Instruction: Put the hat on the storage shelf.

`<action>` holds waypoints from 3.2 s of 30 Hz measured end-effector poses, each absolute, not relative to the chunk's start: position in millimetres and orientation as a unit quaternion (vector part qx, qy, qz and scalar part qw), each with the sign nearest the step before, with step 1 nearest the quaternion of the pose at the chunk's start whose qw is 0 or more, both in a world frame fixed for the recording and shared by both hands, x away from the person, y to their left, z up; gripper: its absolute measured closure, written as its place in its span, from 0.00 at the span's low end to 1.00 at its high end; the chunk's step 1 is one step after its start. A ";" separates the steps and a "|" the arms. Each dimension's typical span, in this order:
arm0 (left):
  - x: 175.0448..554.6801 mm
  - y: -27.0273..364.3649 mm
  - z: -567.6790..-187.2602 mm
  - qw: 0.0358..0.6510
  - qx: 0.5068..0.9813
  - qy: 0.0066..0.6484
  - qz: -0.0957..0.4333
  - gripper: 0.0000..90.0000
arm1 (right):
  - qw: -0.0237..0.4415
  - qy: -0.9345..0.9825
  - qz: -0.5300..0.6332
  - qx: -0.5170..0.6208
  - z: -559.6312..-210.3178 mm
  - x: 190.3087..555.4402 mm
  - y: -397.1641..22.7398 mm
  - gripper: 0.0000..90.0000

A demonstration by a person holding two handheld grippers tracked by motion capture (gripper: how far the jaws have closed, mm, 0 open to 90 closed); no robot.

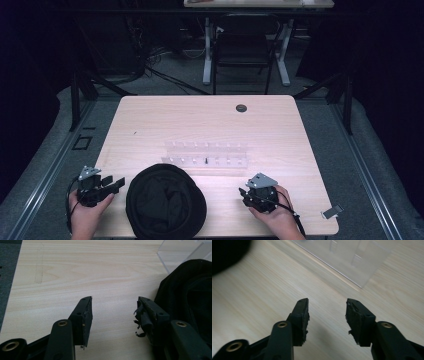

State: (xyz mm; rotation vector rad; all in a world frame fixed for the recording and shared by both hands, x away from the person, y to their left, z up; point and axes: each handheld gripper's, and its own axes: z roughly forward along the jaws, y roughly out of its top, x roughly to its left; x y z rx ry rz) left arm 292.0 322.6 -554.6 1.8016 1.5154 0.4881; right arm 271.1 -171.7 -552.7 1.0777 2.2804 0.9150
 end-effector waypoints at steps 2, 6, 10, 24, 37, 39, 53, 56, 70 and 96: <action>291.9 321.7 -555.1 0.366 0.696 0.588 0.188 0.53 | 0.222 0.829 0.336 0.388 -547.9 269.2 -167.4 0.64; 291.9 320.7 -554.7 0.371 0.694 0.589 0.184 0.54 | 0.197 0.826 0.358 0.389 -540.7 266.5 -161.4 0.64; 291.5 318.5 -552.7 0.375 0.698 0.585 0.173 0.55 | 0.185 0.828 0.377 0.371 -531.7 261.3 -148.9 0.62; 287.8 308.5 -546.3 0.388 0.713 0.563 0.155 0.59 | 0.141 0.831 0.413 0.345 -520.1 255.0 -122.6 0.61; 287.9 299.7 -549.0 0.382 0.728 0.552 0.138 0.61 | 0.096 0.828 0.444 0.328 -517.0 251.9 -101.2 0.62; 288.1 299.5 -549.2 0.383 0.728 0.552 0.138 0.62 | 0.091 0.827 0.448 0.327 -516.2 251.9 -98.2 0.62; 288.5 296.5 -550.5 0.386 0.732 0.548 0.126 0.76 | 0.066 0.847 0.420 0.321 -526.0 255.4 -79.2 0.72; 288.3 296.0 -550.3 0.387 0.735 0.544 0.117 0.82 | 0.060 0.847 0.417 0.324 -527.2 257.8 -78.0 0.73; 287.4 289.9 -549.7 0.383 0.749 0.532 0.092 0.90 | 0.079 0.845 0.407 0.337 -526.0 279.2 -84.9 0.81; 284.0 282.6 -548.0 0.388 0.745 0.537 0.080 0.77 | 0.124 0.833 0.415 0.344 -511.5 291.9 -102.7 0.77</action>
